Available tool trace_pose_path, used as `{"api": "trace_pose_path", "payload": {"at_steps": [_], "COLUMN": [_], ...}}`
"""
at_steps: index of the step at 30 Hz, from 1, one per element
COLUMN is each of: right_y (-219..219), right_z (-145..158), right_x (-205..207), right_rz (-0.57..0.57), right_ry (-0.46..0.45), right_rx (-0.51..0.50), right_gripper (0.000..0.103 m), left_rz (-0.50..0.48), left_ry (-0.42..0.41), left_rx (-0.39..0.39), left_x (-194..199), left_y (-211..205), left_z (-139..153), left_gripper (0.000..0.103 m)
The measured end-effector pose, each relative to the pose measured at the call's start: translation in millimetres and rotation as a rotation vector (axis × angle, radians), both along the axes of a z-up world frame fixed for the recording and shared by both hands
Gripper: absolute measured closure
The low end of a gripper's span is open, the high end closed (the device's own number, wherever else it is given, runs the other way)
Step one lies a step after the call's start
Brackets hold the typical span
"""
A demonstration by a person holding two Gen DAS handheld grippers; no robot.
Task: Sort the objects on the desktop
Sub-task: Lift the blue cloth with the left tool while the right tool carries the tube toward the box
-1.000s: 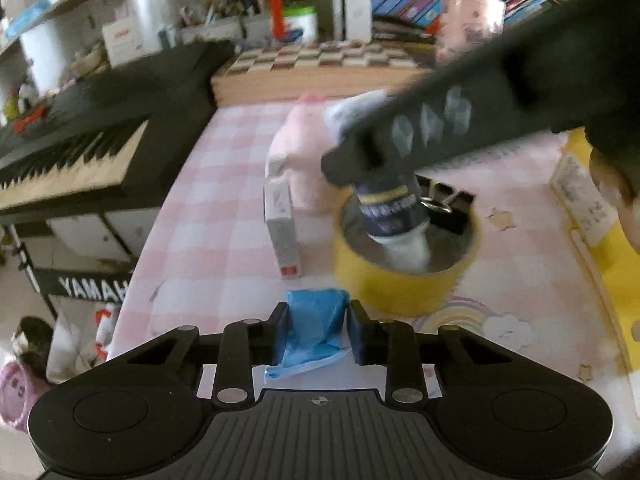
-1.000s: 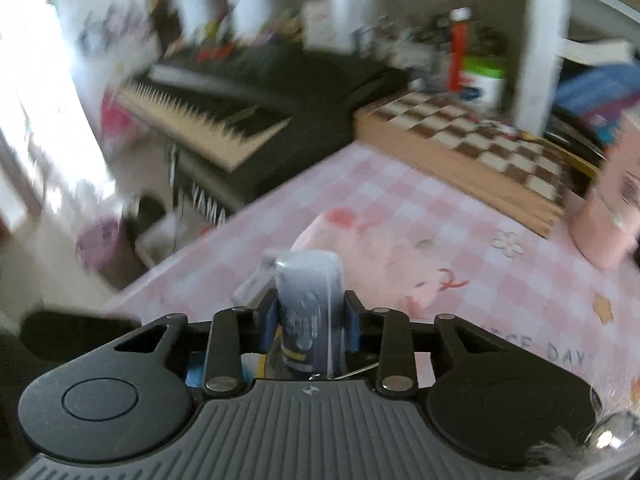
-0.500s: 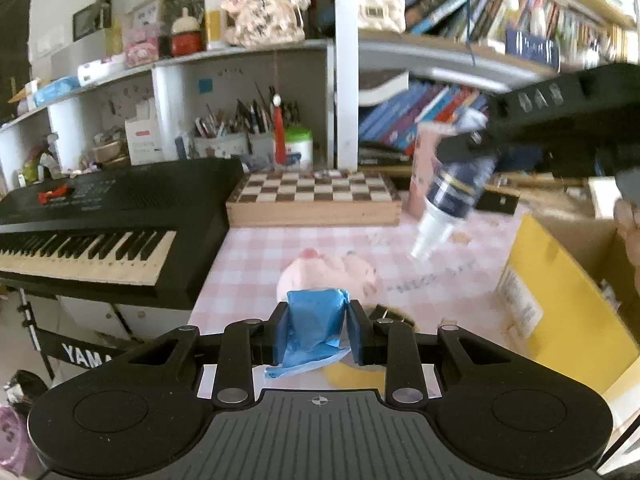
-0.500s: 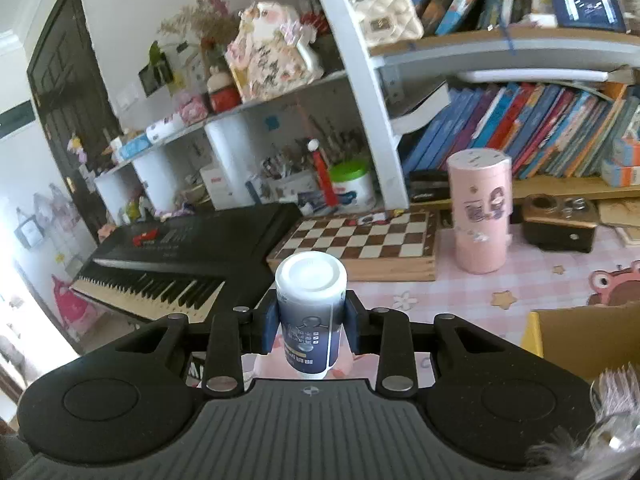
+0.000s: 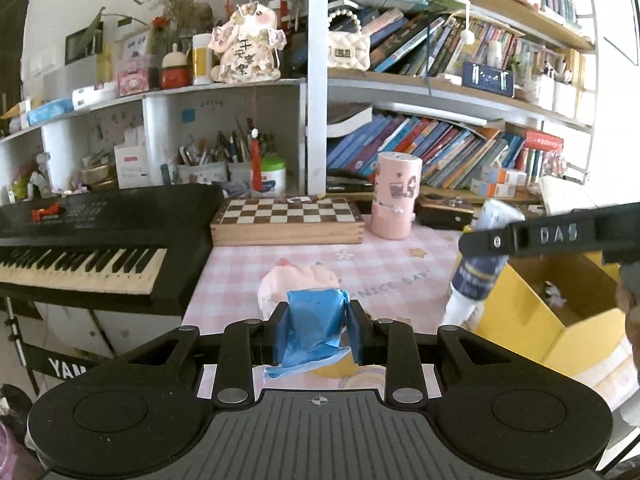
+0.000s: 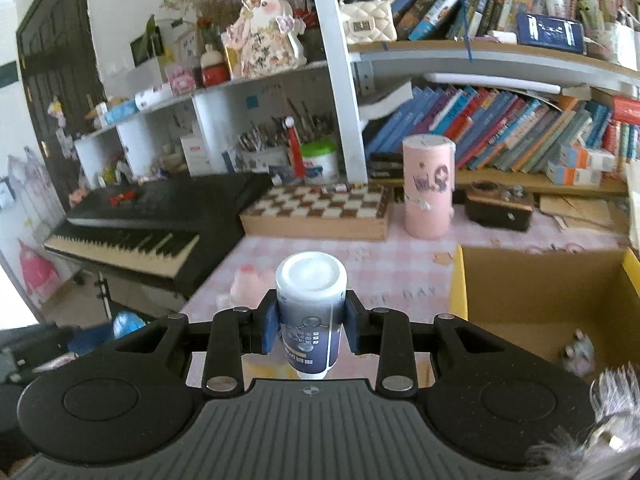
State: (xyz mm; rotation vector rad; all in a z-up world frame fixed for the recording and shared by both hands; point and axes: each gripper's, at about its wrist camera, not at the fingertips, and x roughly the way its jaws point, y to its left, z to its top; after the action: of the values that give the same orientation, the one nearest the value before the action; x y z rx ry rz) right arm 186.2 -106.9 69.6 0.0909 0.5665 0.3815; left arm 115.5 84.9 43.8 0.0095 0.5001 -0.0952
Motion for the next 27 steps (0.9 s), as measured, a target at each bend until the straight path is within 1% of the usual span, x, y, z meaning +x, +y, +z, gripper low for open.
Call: {"api": "trace_pose_path", "payload": {"at_steps": [4,7,10,13,17,20,27], "right_y": [3.9,6.8,4.8,-2.9,-16.7,-27.1,-45.9], "right_z": [-6.1,-9.5,-12.7,-19.5,-29.8,-38.5,-47.0], "right_x": [-30.3,-54.9,-78.2,-98.2,-125.4,-144.0,-170.2], "right_rz": [-0.014,-0.014,-0.042,-0.083,-0.155,-0.211,-0.309], "right_ry": [0.026,0.032,0.035,0.059,0.096,0.131,0.197], "right_rx": [-0.005,-0.013,-0.028,-0.026,-0.022,-0.02,-0.009], "right_gripper": [0.073,0.073,0.073,0.073,0.073,0.073,0.072], "left_rz": [-0.014,-0.042,-0.08,-0.117,-0.192,-0.26,-0.4], "left_ry": [0.009,0.013,0.017,0.031,0.057,0.06,0.079], "left_rx": [-0.013,-0.008,0.004,0.008,0.015,0.028,0.051], "left_x": [-23.4,-39.4,-53.3,-65.0,-75.3,-82.2,-88.3], "left_y": [-2.0,-6.0,-11.6,-17.5,-29.4,-40.6,-66.4], "left_z": [-0.1,-0.1,-0.6,-3.6,-8.2,-10.7,-15.2], "left_gripper": [0.075,0.075,0.075,0.075,0.075,0.075,0.075]}}
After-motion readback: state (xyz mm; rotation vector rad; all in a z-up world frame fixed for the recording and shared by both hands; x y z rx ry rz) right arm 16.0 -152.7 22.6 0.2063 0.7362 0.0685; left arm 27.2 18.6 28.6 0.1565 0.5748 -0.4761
